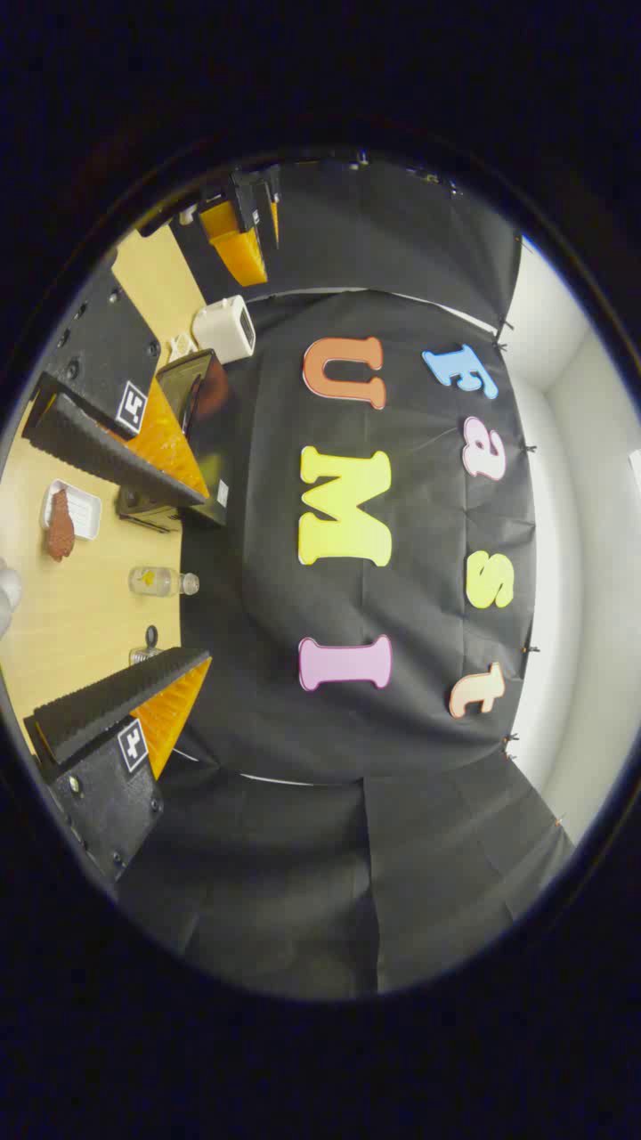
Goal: Open the electric oven with the left hand, put the food in, and close the electric oven.
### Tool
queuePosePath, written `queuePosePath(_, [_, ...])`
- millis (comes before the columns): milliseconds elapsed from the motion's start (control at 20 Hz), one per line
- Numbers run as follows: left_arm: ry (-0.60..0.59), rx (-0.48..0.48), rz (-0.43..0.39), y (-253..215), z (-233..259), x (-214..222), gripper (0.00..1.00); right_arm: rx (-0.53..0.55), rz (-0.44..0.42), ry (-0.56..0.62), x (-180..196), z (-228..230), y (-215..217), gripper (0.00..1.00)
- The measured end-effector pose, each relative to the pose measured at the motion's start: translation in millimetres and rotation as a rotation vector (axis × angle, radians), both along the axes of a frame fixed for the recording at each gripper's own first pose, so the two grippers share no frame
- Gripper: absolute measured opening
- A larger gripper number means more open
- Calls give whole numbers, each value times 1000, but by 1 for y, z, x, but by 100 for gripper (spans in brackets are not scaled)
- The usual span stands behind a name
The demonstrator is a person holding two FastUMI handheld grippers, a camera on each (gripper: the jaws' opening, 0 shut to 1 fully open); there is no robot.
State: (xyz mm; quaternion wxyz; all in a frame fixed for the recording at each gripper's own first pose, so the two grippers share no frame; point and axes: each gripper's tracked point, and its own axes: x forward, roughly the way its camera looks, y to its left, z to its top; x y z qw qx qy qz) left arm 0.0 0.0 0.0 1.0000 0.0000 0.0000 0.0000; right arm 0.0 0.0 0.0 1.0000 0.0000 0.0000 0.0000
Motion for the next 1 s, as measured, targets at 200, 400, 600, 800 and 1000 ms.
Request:
queuePosePath(200, [11, 0, -19, -6, -6, 2, 96, -13, -13, 3, -8, -2, -4, 96])
queuePosePath(400, [6, -1, -40, -15, -12, 13, 96, -15, -27, 8, -13, -2, -11, 96])
queuePosePath(600, [18, 2, -61, -21, -25, 40, 96, -6, -44, 29, -20, -6, -18, 100])
queuePosePath(800, [44, -8, -74, -27, -46, 84, 96, -13, -71, 54, -26, -9, -27, 96])
queuePosePath(1000, [113, -46, -75, -29, -78, 135, 96, -22, -97, 93, -31, -16, -35, 100])
